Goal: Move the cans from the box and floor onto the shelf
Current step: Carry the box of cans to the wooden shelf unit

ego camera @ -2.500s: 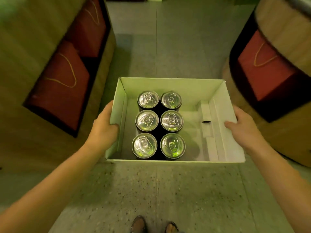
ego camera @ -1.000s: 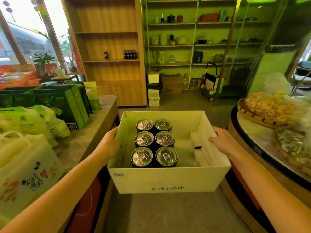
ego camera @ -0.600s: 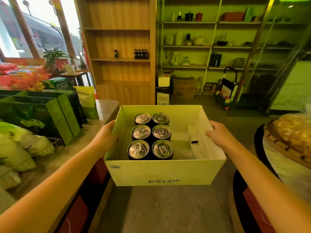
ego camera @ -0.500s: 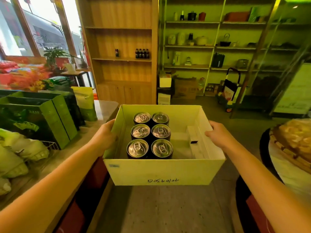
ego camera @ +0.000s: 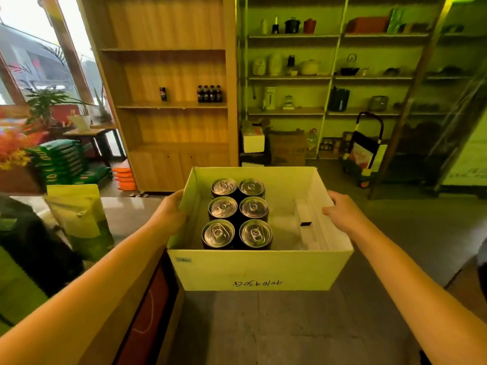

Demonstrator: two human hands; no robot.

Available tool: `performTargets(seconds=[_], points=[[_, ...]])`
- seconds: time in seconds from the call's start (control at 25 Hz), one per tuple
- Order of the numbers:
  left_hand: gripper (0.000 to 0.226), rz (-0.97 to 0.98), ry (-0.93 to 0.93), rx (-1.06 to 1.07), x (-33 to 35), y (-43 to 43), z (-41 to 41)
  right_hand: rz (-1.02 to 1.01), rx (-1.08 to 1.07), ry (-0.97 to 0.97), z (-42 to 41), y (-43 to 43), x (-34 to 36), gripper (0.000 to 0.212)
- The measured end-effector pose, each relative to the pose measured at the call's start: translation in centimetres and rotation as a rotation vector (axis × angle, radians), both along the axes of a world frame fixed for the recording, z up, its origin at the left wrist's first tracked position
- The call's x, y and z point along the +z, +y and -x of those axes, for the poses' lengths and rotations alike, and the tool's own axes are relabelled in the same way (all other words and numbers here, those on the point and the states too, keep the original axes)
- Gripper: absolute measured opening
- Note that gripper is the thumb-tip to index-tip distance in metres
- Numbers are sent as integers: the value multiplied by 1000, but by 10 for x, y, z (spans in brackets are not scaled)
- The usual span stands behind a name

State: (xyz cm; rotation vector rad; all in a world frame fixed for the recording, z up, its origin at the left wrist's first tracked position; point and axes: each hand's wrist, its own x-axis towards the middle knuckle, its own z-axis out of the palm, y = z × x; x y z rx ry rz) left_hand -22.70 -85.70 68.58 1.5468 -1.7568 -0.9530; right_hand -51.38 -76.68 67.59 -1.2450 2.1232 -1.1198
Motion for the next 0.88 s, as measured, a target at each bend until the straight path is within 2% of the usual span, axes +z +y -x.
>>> performTargets(seconds=[0.2, 0.48, 0.88], points=[[60, -5, 33, 5, -3, -143, 39, 9, 12, 12, 43, -150, 2, 44], [63, 1, 78, 188, -6, -353, 87, 45, 158, 2, 102, -400, 8, 44], [62, -35, 129, 363, -10, -608, 60, 11, 366, 25, 81, -713, 3, 42]])
